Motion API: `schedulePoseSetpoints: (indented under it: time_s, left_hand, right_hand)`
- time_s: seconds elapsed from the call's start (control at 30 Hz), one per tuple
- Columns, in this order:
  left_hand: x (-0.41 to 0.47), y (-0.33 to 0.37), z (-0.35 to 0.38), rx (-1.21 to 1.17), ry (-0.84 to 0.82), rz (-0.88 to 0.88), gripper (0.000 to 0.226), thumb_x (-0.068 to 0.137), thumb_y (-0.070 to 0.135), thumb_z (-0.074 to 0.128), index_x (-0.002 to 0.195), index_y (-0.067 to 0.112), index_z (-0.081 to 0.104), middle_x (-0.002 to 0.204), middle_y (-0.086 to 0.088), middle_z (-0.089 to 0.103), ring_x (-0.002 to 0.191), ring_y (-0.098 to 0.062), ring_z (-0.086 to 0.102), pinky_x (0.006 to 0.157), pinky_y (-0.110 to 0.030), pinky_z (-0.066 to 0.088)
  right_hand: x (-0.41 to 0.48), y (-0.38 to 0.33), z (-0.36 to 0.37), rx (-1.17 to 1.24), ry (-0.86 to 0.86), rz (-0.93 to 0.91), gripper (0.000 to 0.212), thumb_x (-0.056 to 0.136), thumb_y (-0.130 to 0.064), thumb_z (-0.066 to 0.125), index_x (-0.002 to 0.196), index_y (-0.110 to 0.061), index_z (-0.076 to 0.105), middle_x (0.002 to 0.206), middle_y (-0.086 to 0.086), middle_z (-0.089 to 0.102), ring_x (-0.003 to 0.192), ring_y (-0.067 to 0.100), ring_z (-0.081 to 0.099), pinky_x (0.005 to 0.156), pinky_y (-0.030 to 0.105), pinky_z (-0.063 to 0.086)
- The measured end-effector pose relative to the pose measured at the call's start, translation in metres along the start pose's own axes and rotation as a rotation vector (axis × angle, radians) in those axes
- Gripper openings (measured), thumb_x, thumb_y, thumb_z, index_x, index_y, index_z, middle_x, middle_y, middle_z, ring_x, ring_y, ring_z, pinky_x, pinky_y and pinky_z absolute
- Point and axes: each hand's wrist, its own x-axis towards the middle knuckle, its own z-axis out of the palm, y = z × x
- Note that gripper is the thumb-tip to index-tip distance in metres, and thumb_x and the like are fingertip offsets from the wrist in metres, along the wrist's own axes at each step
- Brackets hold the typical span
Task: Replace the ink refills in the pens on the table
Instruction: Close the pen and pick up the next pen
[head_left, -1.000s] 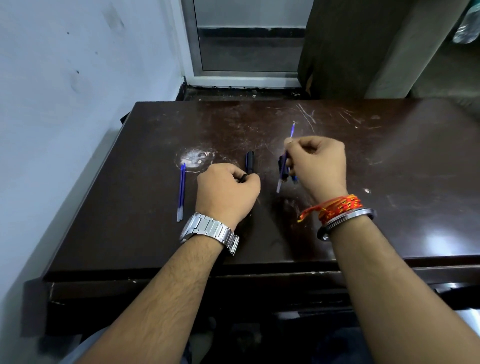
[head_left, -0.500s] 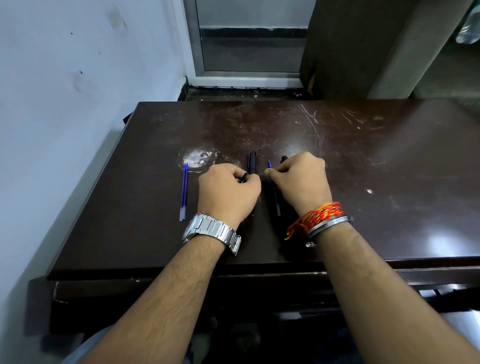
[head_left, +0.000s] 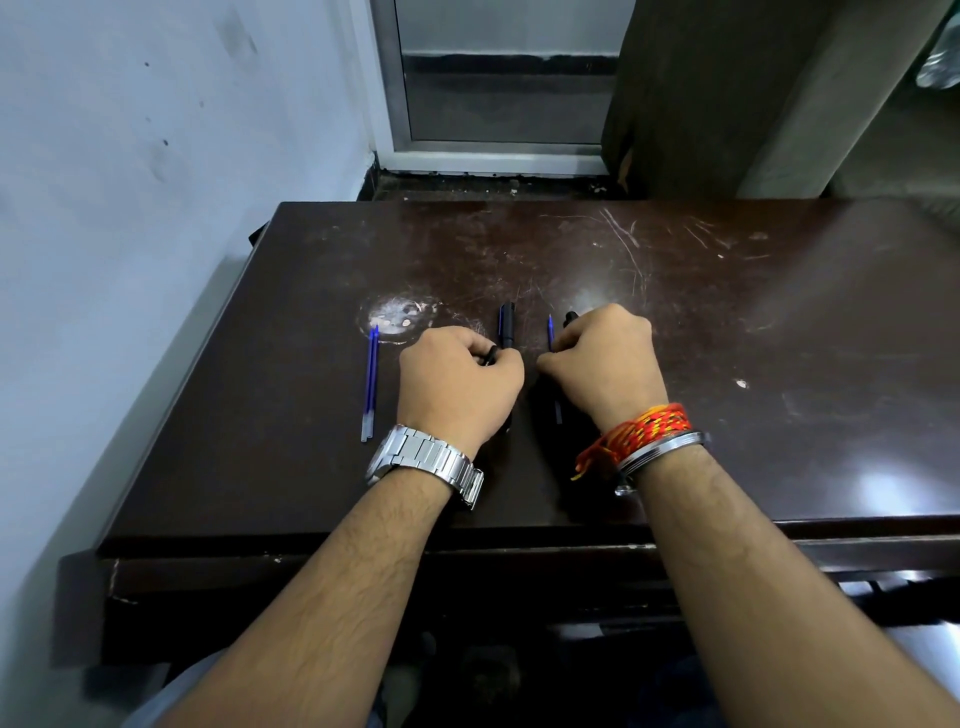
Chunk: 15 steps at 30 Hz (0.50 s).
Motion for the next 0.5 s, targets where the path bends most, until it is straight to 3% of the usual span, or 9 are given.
schedulePoseSetpoints:
  time_s: [0.2,0.5]
  left_hand:
    - [0.0007,-0.0003,0.0005,-0.011,-0.003,0.006,0.01,0.072,0.026,0.067,0.062,0.023,0.071,0.054,0.012,0.065,0.054,0.006,0.058,0.046,0.0,0.04]
    - [0.0019,-0.0018,0.0013,-0.016,0.002,0.012,0.009,0.071,0.027,0.067,0.066,0.022,0.073,0.054,0.013,0.063,0.054,0.006,0.057,0.045,0.001,0.038]
  right_hand:
    - [-0.0005,0.0012,0.0,0.0,0.032,-0.031,0.012,0.077,-0.016,0.073,0.077,-0.005,0.078,0.078,0.012,0.071,0.077,0.021,0.06,0.067,0.022,0.044]
    - [-0.0002,-0.0007,-0.0011,-0.019,0.057,-0.058,0.017,0.075,-0.021,0.071,0.07,-0.005,0.075,0.068,0.011,0.068,0.074,0.024,0.063,0.064,0.023,0.042]
